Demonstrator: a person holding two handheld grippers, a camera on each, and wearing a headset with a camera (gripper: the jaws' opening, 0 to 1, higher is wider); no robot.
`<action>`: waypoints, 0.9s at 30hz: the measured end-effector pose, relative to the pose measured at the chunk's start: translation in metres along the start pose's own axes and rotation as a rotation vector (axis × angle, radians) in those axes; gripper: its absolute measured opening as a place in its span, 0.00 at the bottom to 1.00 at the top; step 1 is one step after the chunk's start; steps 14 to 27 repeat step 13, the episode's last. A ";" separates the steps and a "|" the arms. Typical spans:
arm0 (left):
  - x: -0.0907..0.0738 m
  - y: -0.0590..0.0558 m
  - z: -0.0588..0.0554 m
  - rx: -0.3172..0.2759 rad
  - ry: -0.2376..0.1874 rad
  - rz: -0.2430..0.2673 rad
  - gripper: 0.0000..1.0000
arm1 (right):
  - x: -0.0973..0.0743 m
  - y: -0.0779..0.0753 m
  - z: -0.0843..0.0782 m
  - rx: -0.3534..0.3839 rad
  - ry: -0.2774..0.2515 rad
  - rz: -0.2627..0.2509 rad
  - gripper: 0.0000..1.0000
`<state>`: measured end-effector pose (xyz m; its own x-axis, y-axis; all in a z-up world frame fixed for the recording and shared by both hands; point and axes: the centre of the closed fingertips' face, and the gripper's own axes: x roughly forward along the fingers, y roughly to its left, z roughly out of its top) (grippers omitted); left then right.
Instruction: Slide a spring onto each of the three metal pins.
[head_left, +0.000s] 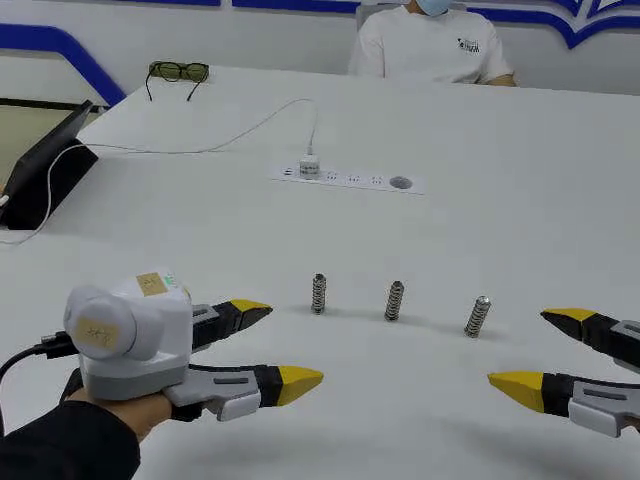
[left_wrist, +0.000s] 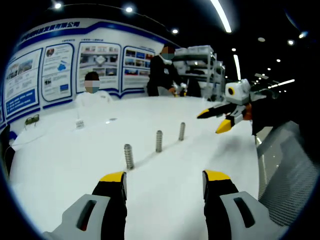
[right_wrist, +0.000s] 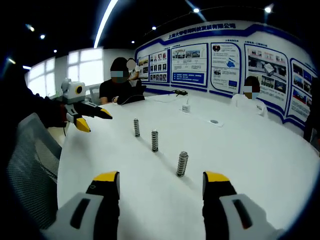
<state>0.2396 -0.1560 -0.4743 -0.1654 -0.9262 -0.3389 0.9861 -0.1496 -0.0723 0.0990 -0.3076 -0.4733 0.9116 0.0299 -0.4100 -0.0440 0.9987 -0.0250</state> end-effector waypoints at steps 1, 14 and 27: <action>0.000 0.000 0.000 -0.002 -0.001 0.001 0.63 | 0.001 0.001 0.000 0.001 -0.001 0.004 0.69; -0.002 0.001 -0.002 -0.005 0.002 0.013 0.63 | 0.002 0.001 0.000 -0.002 -0.006 0.007 0.69; -0.002 0.001 -0.002 -0.005 0.002 0.013 0.63 | 0.002 0.001 0.000 -0.002 -0.006 0.007 0.69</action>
